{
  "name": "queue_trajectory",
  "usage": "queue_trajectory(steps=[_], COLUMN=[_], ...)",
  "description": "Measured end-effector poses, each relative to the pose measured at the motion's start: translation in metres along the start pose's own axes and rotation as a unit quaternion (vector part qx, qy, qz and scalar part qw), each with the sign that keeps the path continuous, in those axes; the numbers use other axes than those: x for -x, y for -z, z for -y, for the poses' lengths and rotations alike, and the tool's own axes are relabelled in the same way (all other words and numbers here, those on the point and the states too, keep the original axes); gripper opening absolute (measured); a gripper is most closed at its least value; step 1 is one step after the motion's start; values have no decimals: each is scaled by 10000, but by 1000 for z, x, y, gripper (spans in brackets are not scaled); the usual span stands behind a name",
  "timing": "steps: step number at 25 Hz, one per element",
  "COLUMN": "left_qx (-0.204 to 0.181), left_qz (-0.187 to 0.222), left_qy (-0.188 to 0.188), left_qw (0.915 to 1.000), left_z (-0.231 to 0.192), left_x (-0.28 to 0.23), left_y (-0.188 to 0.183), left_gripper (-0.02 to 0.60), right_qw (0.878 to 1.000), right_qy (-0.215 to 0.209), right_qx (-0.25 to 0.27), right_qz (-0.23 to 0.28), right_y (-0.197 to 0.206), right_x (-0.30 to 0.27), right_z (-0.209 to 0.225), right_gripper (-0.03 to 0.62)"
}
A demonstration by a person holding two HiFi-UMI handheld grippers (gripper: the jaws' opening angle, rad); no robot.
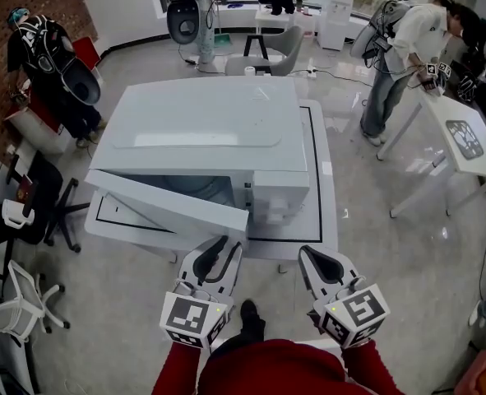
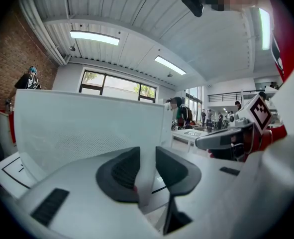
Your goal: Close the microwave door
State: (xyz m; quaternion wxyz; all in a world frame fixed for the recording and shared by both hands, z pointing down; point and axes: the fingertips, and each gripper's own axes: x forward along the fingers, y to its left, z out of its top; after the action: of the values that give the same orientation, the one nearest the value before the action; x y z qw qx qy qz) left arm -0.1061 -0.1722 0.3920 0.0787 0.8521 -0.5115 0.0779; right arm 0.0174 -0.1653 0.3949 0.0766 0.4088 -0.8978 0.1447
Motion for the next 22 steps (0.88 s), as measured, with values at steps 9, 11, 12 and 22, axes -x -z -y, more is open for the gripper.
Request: queue_trajectory(steps=[9, 11, 12, 22], left_qx=[156, 165, 171, 235], left_qz=[75, 85, 88, 112], left_qy=[22, 29, 34, 30], left_qw=[9998, 9998, 9998, 9997], left_z=[-2, -3, -3, -9], left_x=[-11, -14, -15, -23], left_y=[-6, -8, -9, -11], left_gripper=[107, 107, 107, 107], right_qw=[9999, 9999, 9998, 9991], right_qy=[52, 68, 71, -20], right_qx=[124, 124, 126, 249], right_qz=[-27, -82, -110, -343], right_y=[-6, -6, -6, -3], right_x=[-9, -13, -15, -36], right_z=[-1, -2, -2, -6], right_gripper=[12, 12, 12, 12])
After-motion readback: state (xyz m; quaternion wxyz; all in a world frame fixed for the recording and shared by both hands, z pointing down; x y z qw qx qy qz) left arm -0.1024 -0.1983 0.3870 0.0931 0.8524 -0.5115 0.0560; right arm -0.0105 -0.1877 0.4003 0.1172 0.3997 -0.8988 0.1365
